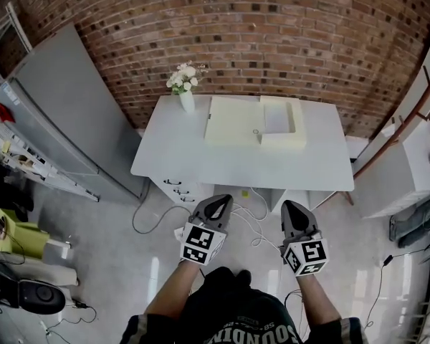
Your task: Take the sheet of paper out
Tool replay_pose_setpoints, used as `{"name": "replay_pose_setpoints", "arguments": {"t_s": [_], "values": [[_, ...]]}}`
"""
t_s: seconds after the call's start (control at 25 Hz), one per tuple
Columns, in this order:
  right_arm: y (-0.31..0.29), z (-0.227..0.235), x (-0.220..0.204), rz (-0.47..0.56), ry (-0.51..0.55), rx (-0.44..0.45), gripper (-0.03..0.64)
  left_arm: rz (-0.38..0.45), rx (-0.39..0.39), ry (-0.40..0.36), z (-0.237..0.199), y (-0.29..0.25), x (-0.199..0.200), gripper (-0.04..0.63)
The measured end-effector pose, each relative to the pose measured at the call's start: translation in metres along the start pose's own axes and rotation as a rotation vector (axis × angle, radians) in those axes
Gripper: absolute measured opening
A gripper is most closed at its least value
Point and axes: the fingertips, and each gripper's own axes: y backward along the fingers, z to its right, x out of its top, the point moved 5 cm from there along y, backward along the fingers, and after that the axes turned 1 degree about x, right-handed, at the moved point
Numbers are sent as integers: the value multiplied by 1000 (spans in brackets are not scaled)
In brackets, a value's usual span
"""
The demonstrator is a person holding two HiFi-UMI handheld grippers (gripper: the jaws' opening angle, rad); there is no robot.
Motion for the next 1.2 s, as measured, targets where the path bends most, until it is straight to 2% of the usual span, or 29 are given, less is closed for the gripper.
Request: {"name": "replay_pose_setpoints", "arguments": {"t_s": [0.28,0.56,0.8,1.2], "values": [[-13,24,1,-9,7,-21,71,5,-33,-8,-5,-39,6,11],[-54,56,6,-14,23,-45,71,17,-75,-7,-26,-98,14,11],[-121,89,12,-33,38,-57,71,24,-102,12,-67,-168,19,11],[-236,136,28,-81,22,-80,71,-10,-132,-10,-148,-271,39,11]]}}
